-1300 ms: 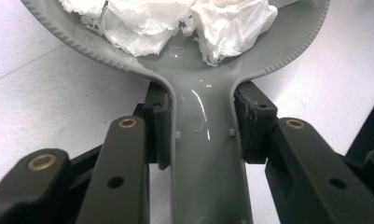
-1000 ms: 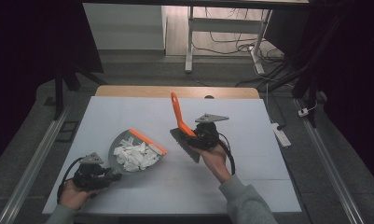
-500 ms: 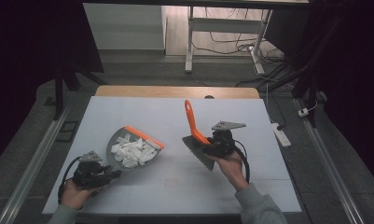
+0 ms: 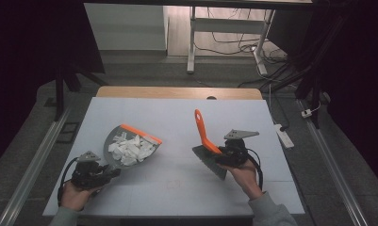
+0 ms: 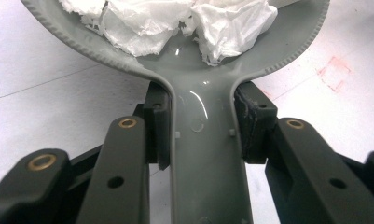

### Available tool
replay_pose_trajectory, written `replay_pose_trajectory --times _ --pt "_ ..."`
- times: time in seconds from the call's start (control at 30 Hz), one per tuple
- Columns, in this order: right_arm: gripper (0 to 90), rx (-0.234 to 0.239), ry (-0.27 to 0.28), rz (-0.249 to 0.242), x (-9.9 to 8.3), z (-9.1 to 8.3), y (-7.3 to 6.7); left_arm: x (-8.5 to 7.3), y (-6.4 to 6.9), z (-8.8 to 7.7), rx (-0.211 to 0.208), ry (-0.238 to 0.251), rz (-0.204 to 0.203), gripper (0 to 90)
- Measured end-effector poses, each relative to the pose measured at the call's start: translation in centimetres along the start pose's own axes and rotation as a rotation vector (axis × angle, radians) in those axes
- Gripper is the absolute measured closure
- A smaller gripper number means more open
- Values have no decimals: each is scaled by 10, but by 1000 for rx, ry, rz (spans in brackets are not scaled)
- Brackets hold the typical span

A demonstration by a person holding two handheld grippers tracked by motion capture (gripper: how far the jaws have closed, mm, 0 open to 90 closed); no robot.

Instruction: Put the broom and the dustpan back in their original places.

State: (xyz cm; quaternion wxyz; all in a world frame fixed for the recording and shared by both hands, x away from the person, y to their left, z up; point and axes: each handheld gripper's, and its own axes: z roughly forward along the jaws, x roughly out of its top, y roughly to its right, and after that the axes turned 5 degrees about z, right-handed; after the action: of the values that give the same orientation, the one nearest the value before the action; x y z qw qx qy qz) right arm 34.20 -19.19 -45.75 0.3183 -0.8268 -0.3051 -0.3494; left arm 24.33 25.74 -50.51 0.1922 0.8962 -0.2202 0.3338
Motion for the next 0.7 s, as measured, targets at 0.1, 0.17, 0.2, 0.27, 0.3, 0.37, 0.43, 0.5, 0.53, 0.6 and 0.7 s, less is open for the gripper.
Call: replay_pose_trajectory --times 0.1,0.17,0.2,0.27,0.3,0.37,0.43,0.5,0.53,0.6,0.7 --pt "707 -2 -15 5 -3 -2 2 -1 -1 -1 14 7 -21 620" --pt "707 2 -24 7 -5 -4 4 -1 -1 -2 26 12 -38 620" --pt "707 3 -27 12 -5 -5 4 -1 -1 -2 33 12 -45 619" --pt "707 2 -34 18 -6 -7 5 -1 0 -1 57 11 -63 619" --pt "707 3 -37 22 -7 -8 5 -1 0 0 65 9 -70 620" --pt "707 6 -45 26 -8 -11 5 -1 0 2 72 7 -88 620" --pt "707 4 -58 38 -9 -14 5 -1 1 5 85 4 -107 619" --pt "707 7 -64 41 -10 -16 5 0 1 8 102 -2 -116 620" --pt "707 9 -69 41 -12 -17 6 1 2 9 109 -2 -126 620" --pt "707 14 -74 53 -13 -19 9 2 2 13 125 -4 -141 619" --pt "707 26 -82 89 -15 -22 15 4 2 18 152 -14 -162 620"
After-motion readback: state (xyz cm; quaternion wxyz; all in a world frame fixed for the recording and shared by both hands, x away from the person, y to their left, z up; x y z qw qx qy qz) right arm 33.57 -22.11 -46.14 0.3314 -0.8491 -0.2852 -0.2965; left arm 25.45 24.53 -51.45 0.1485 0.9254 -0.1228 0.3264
